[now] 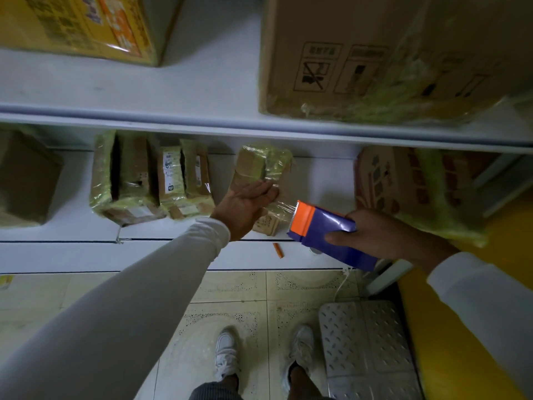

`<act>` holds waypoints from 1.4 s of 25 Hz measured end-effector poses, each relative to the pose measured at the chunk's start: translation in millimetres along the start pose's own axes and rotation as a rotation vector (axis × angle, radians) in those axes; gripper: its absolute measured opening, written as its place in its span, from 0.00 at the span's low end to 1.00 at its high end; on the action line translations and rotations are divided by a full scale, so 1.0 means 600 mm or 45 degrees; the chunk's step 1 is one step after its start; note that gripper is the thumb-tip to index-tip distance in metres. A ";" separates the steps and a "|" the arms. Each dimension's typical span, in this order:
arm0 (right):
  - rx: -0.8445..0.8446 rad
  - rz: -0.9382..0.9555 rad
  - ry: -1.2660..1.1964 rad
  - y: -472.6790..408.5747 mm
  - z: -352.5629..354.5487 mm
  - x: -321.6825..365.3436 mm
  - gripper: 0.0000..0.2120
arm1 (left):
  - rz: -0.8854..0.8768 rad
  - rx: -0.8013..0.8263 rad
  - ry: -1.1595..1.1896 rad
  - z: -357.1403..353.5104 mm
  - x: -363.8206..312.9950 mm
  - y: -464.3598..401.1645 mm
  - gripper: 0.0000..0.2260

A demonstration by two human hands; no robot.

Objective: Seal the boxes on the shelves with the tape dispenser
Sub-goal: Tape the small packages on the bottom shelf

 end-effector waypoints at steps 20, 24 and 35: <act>-0.252 -0.544 0.632 0.014 -0.013 -0.065 0.18 | 0.153 -0.131 0.189 0.004 0.020 0.021 0.19; -0.432 -0.377 -0.051 -0.008 -0.040 -0.017 0.23 | 0.333 0.103 0.010 -0.019 0.010 -0.020 0.31; -0.506 -0.352 -0.245 0.036 -0.048 -0.045 0.23 | 0.527 -0.154 -0.042 -0.017 -0.013 -0.044 0.25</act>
Point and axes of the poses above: each hand's wrist, its own y-axis away from the middle knuckle, its own z-axis out of the back of the hand, x = y × z, the point moved 9 cm from there along -y, towards the middle knuckle, and after that the axes turned 7 degrees about x, right-handed, at the moved point
